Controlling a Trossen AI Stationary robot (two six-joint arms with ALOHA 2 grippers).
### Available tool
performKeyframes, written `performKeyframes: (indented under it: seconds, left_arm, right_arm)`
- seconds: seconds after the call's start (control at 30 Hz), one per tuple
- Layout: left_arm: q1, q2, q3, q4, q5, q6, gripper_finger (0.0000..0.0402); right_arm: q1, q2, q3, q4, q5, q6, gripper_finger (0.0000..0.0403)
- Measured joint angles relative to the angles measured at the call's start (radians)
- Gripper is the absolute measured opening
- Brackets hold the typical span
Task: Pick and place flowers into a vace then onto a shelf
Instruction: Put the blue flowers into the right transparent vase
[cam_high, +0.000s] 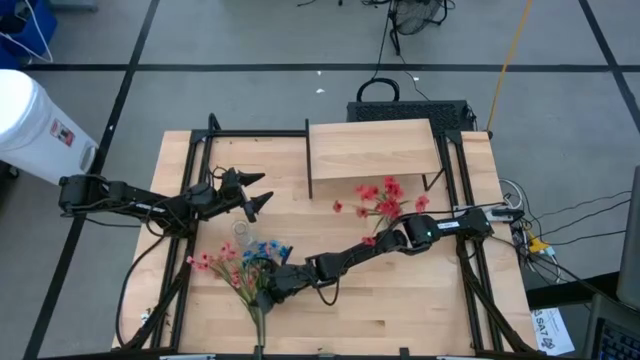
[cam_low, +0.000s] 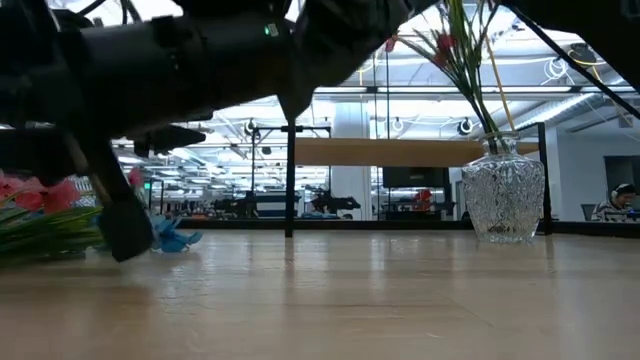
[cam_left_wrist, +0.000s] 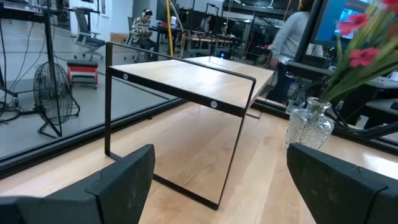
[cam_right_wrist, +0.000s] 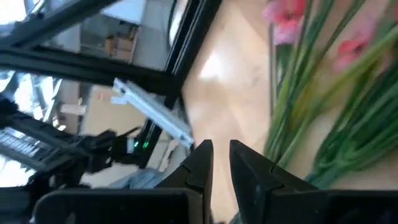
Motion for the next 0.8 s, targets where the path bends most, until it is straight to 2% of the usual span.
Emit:
performKeyframes:
  seconds: [0.23, 0.53, 0.63, 0.7, 0.8]
  left_arm:
    - [0.0, 0.0, 0.0, -0.002, 0.0, 0.0, 0.0365]
    - [0.0, 0.0, 0.0, -0.001, 0.0, 0.0, 0.0365]
    - [0.0, 0.0, 0.0, -0.001, 0.0, 0.0, 0.0365]
    - [0.0, 0.0, 0.0, -0.001, 0.0, 0.0, 0.0365]
    - [0.0, 0.0, 0.0, -0.001, 0.0, 0.0, 0.0365]
  right_arm:
    - [-0.005, -0.002, 0.002, -0.123, -0.013, -0.017, 0.0042]
    - [-0.013, -0.03, 0.0, -0.273, -0.042, -0.021, 0.0002]
    - [-0.022, -0.066, -0.003, -0.421, -0.031, -0.101, 0.0001]
    - [-0.026, -0.087, -0.007, -0.52, 0.028, -0.185, 0.0001]
    - [-0.028, -0.116, -0.008, -0.53, 0.053, -0.38, 0.0]
